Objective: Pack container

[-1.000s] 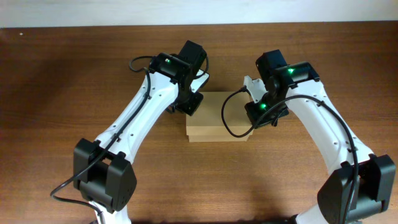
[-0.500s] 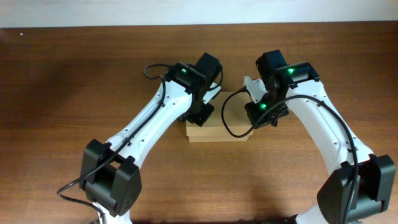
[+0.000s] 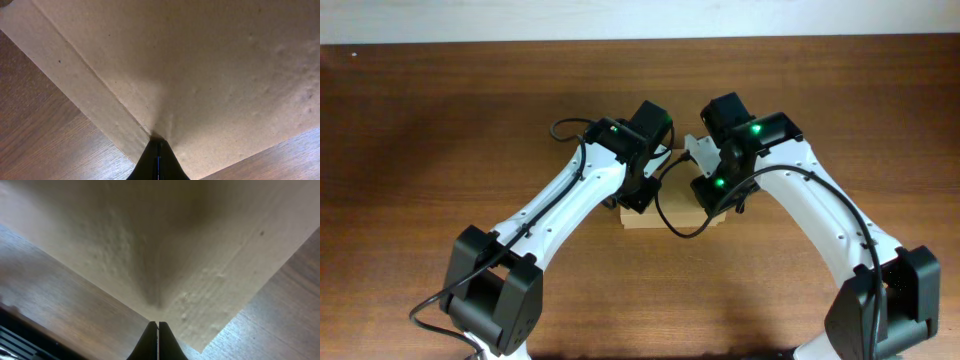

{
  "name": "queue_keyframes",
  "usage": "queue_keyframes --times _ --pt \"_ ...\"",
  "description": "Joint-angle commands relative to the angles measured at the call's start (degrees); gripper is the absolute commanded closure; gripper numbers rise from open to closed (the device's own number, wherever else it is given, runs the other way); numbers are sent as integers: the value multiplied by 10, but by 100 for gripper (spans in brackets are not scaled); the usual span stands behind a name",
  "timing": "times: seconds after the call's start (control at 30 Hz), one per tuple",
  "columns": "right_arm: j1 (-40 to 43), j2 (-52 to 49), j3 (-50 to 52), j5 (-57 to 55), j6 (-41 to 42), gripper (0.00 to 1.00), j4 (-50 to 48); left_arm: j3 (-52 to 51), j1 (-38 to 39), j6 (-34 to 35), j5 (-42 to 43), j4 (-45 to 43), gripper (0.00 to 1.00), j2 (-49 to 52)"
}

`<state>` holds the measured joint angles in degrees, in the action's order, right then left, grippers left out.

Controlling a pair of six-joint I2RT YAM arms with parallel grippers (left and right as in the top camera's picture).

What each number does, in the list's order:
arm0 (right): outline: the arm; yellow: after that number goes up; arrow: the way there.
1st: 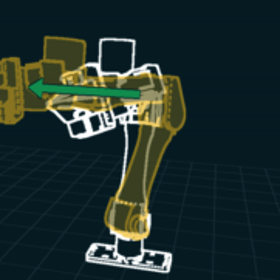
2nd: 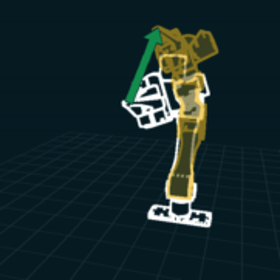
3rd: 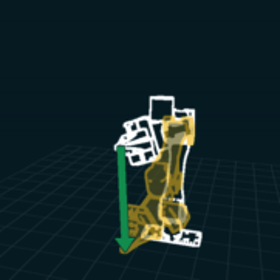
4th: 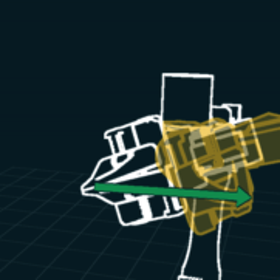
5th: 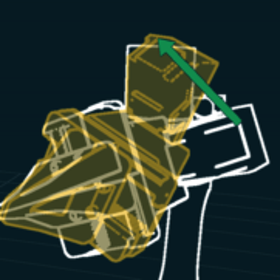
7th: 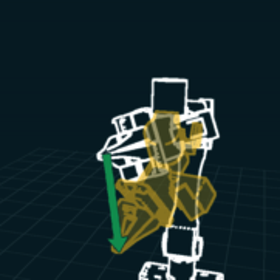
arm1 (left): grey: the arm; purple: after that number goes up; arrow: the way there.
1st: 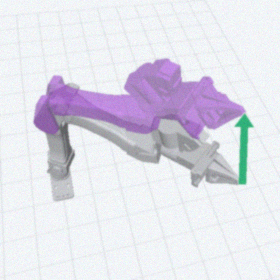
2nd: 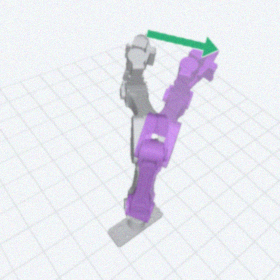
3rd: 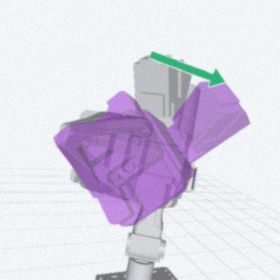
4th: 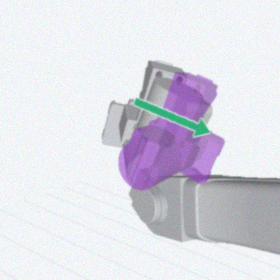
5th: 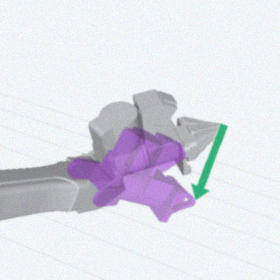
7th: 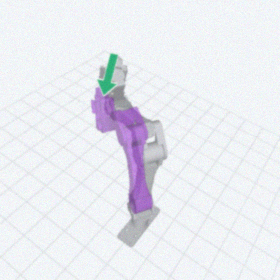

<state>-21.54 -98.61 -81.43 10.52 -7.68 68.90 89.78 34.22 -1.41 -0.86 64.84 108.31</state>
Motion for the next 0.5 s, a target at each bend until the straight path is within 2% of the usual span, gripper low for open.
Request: queue_keyframes --times 0.0,0.27,0.37,0.47 --pt "-2 10 23 -7 2 96 -4 -18 -2 8 6 -2 98 6" --pt "-2 12 57 -6 3 96 -37 -18 -14 8 6 -2 98 6" --pt "1 25 36 -2 7 96 -35 -18 -32 8 4 -1 98 -3" --pt "30 53 -20 4 29 96 -31 -7 -66 7 -38 -2 98 -48"
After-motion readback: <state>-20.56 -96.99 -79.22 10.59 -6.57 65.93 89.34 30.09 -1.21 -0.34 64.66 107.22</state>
